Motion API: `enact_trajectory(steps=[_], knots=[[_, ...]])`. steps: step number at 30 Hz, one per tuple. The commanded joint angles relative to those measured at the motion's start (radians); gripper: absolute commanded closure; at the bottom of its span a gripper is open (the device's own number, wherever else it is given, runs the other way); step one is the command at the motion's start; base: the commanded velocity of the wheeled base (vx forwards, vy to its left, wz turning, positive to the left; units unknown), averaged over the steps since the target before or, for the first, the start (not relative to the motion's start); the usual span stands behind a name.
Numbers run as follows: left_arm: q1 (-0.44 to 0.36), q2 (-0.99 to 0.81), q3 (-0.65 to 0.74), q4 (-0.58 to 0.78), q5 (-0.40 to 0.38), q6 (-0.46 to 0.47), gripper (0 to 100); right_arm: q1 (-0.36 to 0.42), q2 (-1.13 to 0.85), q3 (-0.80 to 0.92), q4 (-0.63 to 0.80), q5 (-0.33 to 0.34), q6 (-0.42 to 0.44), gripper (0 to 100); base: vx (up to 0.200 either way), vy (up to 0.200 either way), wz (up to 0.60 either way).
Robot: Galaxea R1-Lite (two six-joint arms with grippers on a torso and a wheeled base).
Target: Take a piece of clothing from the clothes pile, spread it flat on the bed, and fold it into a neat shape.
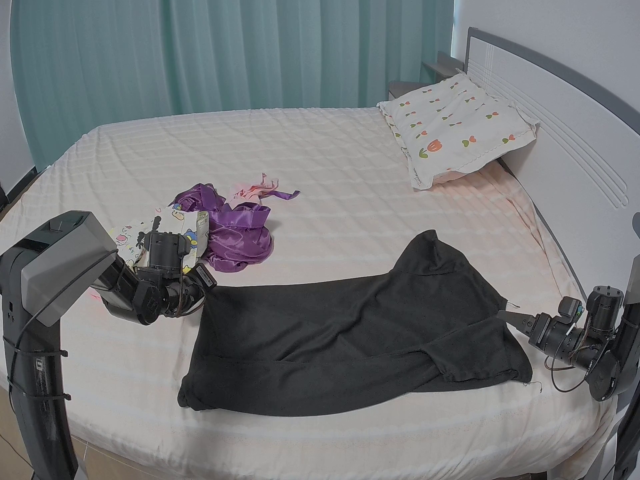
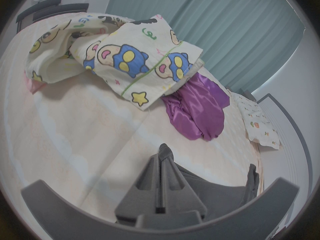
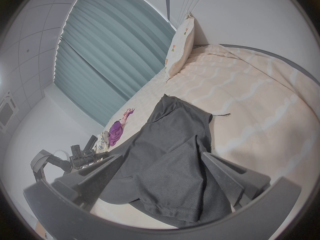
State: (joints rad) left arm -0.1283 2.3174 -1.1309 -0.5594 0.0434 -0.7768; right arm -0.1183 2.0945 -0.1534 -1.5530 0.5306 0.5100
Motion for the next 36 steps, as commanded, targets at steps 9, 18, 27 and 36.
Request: enact_trajectory(steps=[9,18,27,36], knots=[[0.006,-0.015,-0.009,0.007,0.004,0.001,100,-0.001,0.030,-0.048,-0.010,-0.001,0.004,0,0.000,0.000,0.00],[0.003,-0.061,0.026,0.009,0.036,-0.002,100,0.040,0.107,-0.463,0.235,-0.011,-0.002,0,0.000,0.000,0.00],[-0.014,-0.105,0.075,0.013,0.036,-0.022,100,0.068,0.211,-0.919,0.672,-0.011,-0.024,0,0.000,0.000,0.00],[-0.042,-0.127,0.074,0.065,0.036,-0.090,100,0.097,0.315,-1.143,0.919,-0.012,-0.182,0,0.000,0.000,0.00]])
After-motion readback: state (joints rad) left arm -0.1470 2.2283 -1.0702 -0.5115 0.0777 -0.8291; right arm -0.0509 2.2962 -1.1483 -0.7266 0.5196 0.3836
